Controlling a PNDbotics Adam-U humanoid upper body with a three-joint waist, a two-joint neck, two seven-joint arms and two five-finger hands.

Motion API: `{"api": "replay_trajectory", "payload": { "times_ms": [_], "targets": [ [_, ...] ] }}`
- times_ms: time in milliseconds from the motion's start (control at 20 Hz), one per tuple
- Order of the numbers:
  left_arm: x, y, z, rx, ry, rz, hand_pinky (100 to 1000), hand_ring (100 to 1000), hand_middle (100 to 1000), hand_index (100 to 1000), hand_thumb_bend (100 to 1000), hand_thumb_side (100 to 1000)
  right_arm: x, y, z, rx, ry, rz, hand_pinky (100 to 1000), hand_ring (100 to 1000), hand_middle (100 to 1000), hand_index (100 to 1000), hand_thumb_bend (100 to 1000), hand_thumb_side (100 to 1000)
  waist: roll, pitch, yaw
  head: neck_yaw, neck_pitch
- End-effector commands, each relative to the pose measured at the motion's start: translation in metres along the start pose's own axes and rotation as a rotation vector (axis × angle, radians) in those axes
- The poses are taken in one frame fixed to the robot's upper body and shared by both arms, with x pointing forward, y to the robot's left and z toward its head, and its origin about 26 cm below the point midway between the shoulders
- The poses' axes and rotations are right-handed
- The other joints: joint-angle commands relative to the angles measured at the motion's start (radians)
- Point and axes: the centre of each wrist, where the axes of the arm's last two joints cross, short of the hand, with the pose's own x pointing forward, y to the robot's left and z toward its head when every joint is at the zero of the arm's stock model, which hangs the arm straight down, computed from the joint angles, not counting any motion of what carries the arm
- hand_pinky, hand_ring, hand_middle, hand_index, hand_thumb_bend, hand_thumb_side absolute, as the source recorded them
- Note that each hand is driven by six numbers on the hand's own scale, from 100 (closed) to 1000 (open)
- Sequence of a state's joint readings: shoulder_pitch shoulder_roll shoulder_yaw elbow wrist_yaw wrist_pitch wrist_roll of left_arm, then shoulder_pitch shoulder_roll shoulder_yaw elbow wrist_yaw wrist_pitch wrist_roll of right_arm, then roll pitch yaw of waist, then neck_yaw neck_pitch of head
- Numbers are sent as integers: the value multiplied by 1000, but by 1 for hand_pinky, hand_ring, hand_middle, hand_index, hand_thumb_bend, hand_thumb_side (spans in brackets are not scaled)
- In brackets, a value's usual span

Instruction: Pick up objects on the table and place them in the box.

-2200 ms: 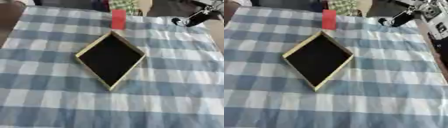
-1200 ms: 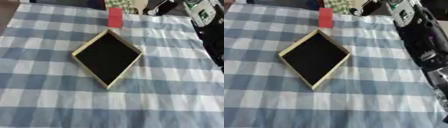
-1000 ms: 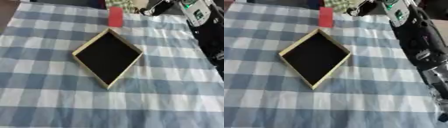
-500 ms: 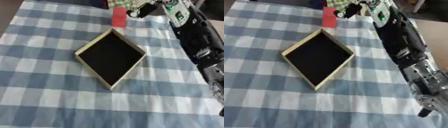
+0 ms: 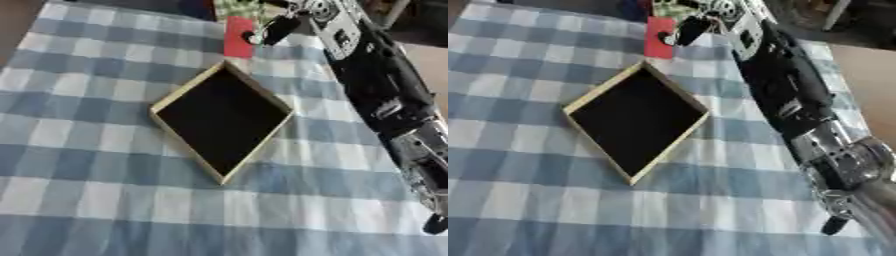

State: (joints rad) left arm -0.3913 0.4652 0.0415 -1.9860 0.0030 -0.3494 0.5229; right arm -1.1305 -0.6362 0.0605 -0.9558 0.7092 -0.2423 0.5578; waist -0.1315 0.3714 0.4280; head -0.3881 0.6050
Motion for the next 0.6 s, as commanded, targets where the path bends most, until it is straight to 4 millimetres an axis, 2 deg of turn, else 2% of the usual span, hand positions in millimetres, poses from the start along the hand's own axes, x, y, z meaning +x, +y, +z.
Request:
{"api": "replay_trajectory", "payload": {
  "times_ms": [50, 400, 600],
  "targets": [
    [4, 2, -5, -6, -25, -10, 806, 869, 818, 761, 128, 807, -3, -16, 3, -16, 19, 21, 924, 952, 896, 961, 245, 184, 6, -17, 6, -13, -11],
    [4, 2, -4, -1, -19, -13, 806, 869, 817, 759, 125, 808, -6, -12, -1, 10, 41, 41, 939, 959, 903, 958, 259, 176, -1, -8, 19, -21, -11],
    [4, 2, -3, 0, -14, -20, 807, 868, 817, 757, 121, 807, -10, -13, 1, 30, 39, 60, 951, 967, 912, 957, 274, 151, -11, -4, 20, 1, 2]
  ]
}}
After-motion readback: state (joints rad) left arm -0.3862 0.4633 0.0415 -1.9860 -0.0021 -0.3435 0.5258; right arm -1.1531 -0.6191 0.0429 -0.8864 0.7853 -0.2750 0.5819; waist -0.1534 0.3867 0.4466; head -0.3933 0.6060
